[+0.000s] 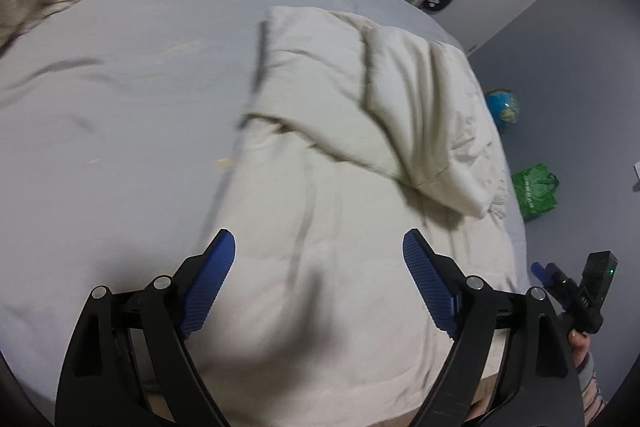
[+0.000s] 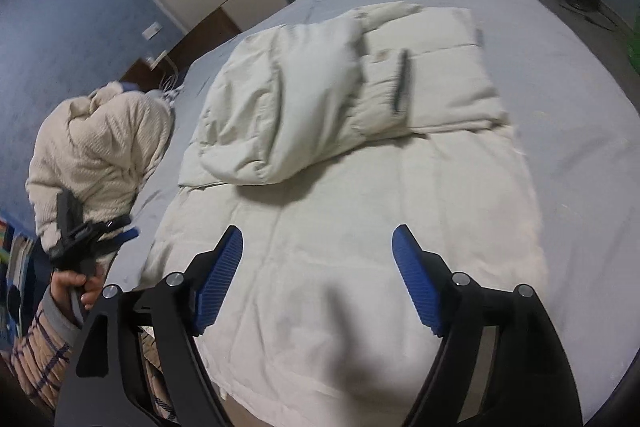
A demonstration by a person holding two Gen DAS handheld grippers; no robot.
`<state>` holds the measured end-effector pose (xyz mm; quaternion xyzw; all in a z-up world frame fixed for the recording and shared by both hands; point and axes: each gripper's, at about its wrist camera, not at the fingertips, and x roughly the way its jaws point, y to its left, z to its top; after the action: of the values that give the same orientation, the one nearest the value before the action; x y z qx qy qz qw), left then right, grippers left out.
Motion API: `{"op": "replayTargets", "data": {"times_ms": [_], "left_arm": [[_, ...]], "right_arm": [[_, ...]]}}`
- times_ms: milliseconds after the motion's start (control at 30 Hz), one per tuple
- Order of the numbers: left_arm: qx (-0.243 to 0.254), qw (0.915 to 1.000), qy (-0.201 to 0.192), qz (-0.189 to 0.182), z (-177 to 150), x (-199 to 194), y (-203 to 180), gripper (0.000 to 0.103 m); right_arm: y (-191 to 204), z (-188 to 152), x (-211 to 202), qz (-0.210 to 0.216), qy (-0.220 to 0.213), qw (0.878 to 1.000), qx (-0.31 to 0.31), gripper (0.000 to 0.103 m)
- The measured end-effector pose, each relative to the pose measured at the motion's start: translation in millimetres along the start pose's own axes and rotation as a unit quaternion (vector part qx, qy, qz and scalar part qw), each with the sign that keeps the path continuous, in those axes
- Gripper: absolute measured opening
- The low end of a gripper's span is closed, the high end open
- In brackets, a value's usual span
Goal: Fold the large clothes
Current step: 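Open both tools and release the folded hood on the jacket body, then grasp the jacket hem with both tools and lift it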
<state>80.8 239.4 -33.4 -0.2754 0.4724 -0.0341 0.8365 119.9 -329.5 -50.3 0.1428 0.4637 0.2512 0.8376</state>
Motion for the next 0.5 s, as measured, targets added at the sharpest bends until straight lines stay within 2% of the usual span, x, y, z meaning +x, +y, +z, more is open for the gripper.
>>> {"op": "replayTargets", "data": {"times_ms": [233,500], "left_arm": [[-0.045,0.9989,0.000,0.015,-19.2,-25.0,32.8,0.086],[-0.081,0.9941,0.068,0.024,-32.0,-10.7,48.4,0.089]], "right_arm": [[-38.9,-16.3,-23.1,-0.031,-0.001,0.999,0.042,0.074],[-88.5,-40.6,-42.0,-0.061,0.006,0.993,0.106,0.074]]}}
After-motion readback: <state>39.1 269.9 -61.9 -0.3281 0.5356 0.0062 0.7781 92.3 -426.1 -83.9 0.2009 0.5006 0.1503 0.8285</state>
